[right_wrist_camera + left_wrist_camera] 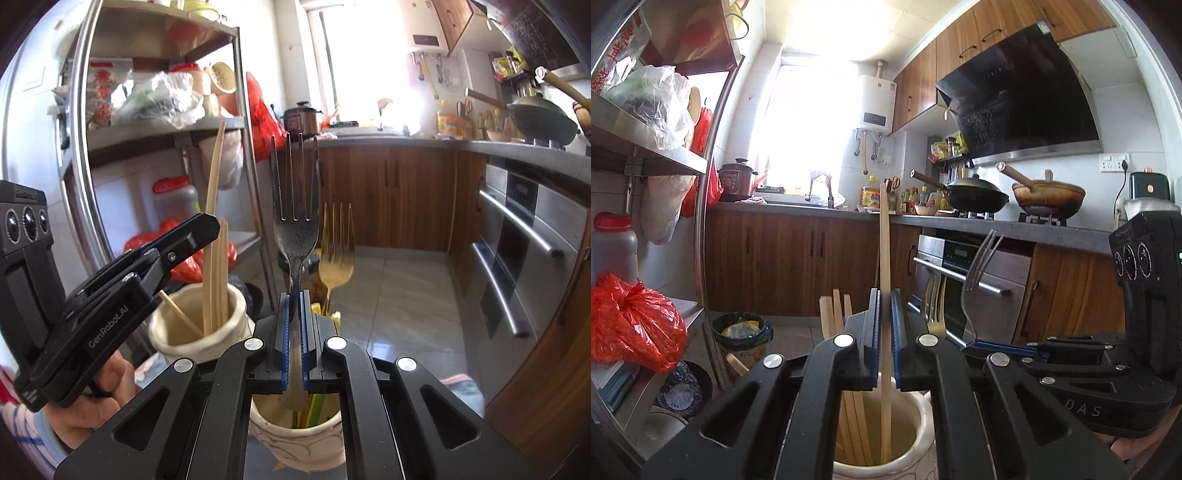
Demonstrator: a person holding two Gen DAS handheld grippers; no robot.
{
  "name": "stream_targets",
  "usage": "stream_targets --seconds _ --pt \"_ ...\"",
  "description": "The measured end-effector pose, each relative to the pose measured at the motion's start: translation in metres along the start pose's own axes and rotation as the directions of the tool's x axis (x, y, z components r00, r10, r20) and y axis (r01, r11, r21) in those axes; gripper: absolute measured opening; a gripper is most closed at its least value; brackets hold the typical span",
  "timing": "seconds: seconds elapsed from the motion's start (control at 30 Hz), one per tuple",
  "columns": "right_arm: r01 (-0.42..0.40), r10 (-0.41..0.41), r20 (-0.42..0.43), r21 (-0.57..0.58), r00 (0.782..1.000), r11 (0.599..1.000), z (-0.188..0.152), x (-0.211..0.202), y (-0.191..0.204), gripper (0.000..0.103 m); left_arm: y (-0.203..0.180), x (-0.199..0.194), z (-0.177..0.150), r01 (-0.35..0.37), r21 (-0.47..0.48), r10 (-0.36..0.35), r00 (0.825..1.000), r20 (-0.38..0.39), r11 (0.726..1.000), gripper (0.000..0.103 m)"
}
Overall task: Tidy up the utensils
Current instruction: 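Lower both utensils into the holder openings and open both grippers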
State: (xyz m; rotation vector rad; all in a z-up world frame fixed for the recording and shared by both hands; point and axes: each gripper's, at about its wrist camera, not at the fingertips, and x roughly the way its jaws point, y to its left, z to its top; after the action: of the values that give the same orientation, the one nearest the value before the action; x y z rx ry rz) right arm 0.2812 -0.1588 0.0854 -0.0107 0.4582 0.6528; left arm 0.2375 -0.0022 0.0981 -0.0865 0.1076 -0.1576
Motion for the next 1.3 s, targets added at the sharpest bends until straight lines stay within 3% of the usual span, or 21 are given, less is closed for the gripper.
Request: stream_targets --seconds 0.43,0.83,1.1,1.3 --pt "0.0 0.0 -0.085 0.006 0.996 1.0 -0.018 0.019 -0.004 0.006 -0.003 0.008 -0.026 -0.084 0.04 0.088 0.988 -0.13 0.996 0.005" --pt "0.0 0.003 -0.102 0.03 0.995 1.0 -0.024 0.026 -0.008 0.006 -0.004 0.006 -0.026 -0.101 0.072 0.111 0.982 -0.152 0.992 0.007" --pt "-0.01 0.012 -0.071 0.031 0.997 0.999 -0.021 0.017 -0.008 0.006 -0.008 -0.001 -0.024 -0.104 0.087 0.115 0.985 -0.129 0.991 0.026" --pt "0.019 -0.02 0.024 0.034 1.0 0.999 -0.018 -0.006 -0.009 0.011 -0.008 -0.012 -0.018 -0.107 0.085 0.115 0.988 -0.1 0.991 0.035"
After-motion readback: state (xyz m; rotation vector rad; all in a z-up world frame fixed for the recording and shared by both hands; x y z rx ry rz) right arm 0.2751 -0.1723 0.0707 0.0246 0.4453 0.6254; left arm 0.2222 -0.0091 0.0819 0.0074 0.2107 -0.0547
